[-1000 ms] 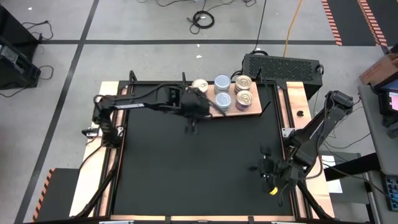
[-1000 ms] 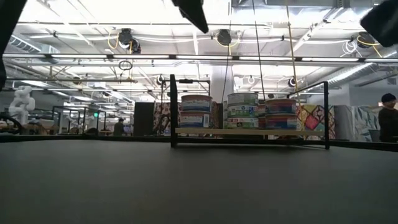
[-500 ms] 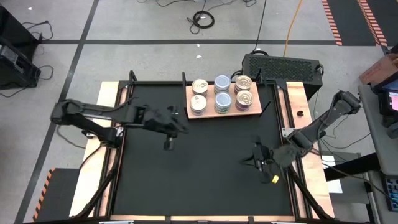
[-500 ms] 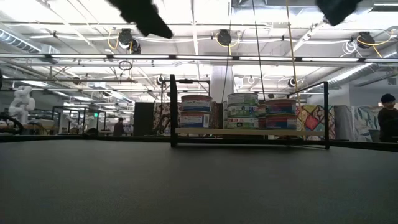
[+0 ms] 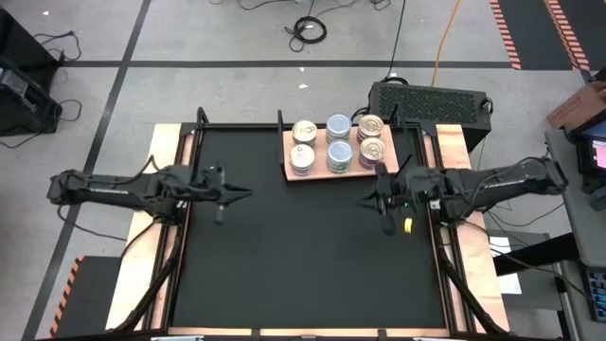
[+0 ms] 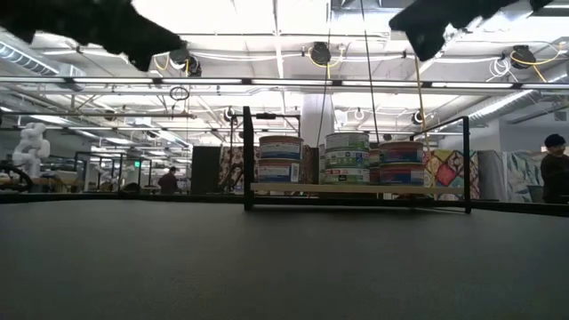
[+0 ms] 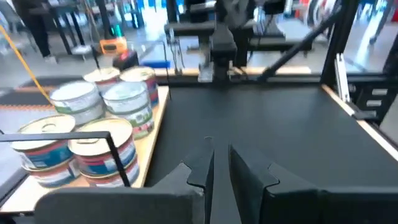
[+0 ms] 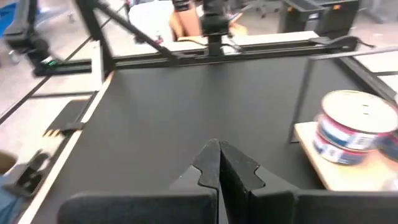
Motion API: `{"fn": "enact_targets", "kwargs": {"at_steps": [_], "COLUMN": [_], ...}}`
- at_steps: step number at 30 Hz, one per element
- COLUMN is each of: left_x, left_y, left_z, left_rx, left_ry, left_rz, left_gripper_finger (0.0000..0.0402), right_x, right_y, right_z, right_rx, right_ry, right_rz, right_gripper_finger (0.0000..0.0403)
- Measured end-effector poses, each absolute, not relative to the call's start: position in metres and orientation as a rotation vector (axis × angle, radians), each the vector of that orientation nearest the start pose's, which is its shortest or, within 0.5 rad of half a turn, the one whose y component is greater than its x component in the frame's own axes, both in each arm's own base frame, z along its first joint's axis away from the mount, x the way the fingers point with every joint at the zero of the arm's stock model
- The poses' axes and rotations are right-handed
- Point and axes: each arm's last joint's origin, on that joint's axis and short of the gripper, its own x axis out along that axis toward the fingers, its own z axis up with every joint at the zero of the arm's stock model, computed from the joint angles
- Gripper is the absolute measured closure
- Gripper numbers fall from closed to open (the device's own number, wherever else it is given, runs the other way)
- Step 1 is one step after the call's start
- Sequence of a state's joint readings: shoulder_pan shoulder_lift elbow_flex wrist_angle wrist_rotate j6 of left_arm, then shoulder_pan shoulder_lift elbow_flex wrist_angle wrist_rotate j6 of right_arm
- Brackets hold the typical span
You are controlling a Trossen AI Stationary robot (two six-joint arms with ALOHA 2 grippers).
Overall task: Stack canned seafood by type on shelf
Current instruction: Return to Home Position
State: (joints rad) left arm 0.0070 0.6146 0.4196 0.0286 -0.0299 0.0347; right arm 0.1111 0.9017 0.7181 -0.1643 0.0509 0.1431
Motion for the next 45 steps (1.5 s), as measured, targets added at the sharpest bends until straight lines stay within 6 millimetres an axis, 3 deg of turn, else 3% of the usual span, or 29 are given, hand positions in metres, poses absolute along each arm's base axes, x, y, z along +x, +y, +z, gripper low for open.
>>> {"fn": "enact_targets", "kwargs": {"at_steps": [6, 11, 19, 29, 35, 45], "left_x": [0.126, 0.113, 0.104, 0.105, 0.105, 0.104], "left_y": [0.004, 0.004, 0.004, 0.004, 0.004, 0.006], "left_z": [0.232, 0.217, 0.192, 0.163, 0.163, 0.16], "left_rx": [0.031, 0.018, -0.007, -0.092, -0.123, -0.087], "left_ry": [0.073, 0.022, -0.009, 0.04, 0.039, 0.068], "left_rz": [0.056, 0.059, 0.062, 0.062, 0.064, 0.153], "left_gripper_finger": [0.0352, 0.0352, 0.0352, 0.0352, 0.0352, 0.0352], "right_x": [0.179, 0.157, 0.136, 0.124, 0.121, 0.117], "right_y": [-0.009, -0.022, -0.021, -0.022, -0.021, -0.02], "right_z": [0.279, 0.261, 0.219, 0.184, 0.178, 0.143], "right_rx": [0.17, 0.278, 0.362, 0.359, 0.357, 0.361], "right_ry": [0.307, 0.228, 0.071, 0.093, 0.096, 0.229], "right_rz": [-0.042, -0.14, -0.147, -0.247, -0.257, -0.265], "right_gripper_finger": [0.0403, 0.0403, 0.0403, 0.0403, 0.0403, 0.0403]}}
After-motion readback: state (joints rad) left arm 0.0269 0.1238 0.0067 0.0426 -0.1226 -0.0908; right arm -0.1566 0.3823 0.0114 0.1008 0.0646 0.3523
